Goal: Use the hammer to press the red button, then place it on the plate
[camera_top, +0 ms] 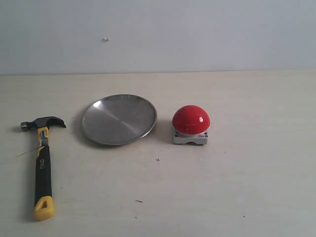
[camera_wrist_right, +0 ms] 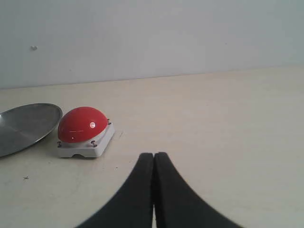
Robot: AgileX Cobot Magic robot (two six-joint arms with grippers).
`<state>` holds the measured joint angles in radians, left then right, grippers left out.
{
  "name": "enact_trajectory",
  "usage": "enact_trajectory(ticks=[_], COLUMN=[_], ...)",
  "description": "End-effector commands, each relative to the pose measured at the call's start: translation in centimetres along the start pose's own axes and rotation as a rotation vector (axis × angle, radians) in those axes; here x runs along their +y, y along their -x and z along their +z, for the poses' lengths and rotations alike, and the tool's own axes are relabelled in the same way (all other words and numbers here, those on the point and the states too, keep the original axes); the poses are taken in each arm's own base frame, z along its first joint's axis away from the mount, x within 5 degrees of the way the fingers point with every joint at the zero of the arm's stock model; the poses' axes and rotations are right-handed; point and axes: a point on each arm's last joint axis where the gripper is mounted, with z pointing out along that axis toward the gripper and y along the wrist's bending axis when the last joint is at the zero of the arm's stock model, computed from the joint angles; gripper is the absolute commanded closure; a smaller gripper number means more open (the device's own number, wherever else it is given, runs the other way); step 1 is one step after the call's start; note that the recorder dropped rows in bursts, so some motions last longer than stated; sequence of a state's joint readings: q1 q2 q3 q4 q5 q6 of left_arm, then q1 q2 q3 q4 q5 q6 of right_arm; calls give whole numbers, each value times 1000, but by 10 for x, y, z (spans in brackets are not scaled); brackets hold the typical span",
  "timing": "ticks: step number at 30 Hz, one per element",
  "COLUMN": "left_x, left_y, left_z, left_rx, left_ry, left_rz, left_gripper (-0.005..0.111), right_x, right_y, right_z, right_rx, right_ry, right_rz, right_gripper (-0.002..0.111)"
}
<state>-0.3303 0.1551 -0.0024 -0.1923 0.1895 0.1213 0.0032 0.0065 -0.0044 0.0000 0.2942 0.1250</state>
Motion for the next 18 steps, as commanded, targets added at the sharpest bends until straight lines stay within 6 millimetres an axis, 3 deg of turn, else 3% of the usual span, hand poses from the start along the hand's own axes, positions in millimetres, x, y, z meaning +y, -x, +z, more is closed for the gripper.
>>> enact_trajectory(ticks=[1, 6, 11, 13, 15, 18], left_x=[2, 9, 17, 17, 15, 16], left_y=[15, 35, 58, 85, 116, 166], left_z=[-2, -8, -23, -35, -41, -26], left_rx=[-177, -419, -741, -862, -877, -672], left_ry=[9, -6, 16, 14, 39, 157], left_rz=[-145, -513, -500, -489, -439, -364], left_gripper=[107, 107, 107, 107, 107, 107], right_x=[0, 0, 0, 0, 0, 0], right_y=[0, 0, 0, 0, 0, 0], right_z=[0, 0, 0, 0, 0, 0], right_rx=[-14, -14, -14, -14, -14, -14], right_ry=[-5, -5, -5, -5, -5, -5], right_rz=[-2, -2, -2, -2, -2, -2], right_gripper=[108, 108, 108, 108, 108, 108])
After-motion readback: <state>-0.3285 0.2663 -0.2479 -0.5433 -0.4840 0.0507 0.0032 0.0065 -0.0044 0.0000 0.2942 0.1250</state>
